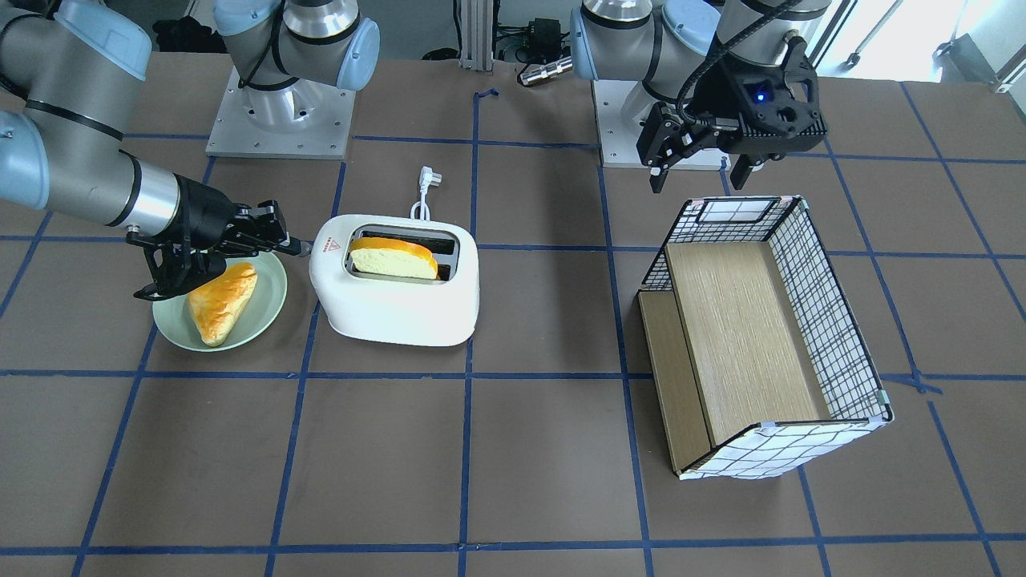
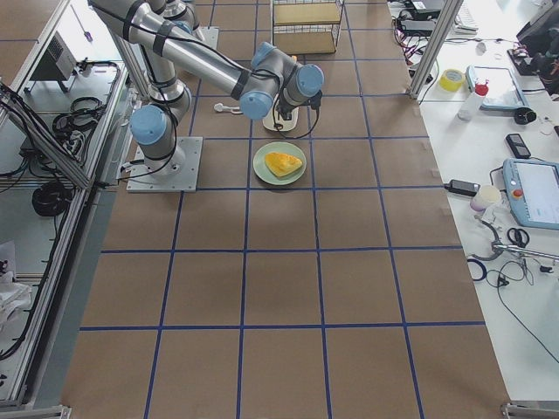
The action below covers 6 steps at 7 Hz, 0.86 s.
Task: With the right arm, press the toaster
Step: 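Push the toaster lever down with the right gripper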
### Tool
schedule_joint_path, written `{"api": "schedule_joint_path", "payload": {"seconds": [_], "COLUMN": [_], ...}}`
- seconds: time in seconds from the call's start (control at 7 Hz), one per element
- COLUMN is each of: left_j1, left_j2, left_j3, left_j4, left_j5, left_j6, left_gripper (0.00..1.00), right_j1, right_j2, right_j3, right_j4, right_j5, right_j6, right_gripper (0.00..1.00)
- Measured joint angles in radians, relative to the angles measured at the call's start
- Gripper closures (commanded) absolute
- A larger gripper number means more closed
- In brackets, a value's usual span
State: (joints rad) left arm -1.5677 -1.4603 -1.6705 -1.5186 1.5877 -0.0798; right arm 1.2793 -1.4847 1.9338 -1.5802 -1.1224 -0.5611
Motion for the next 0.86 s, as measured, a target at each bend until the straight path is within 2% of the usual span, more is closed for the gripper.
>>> {"api": "schedule_joint_path", "payload": {"seconds": [0.86], "left_j1": [0.0], "left_j2": [0.0], "left_j3": [0.0], "left_j4": [0.0], "left_j5": [0.0], "left_j6": [0.0], "left_gripper": [0.0], "right_j1": [0.0], "right_j2": [0.016], "right_j3": [0.03], "right_j4": [-0.065], "right_j5": [0.001], "right_j6": [-0.009], "right_gripper": [1.0]}}
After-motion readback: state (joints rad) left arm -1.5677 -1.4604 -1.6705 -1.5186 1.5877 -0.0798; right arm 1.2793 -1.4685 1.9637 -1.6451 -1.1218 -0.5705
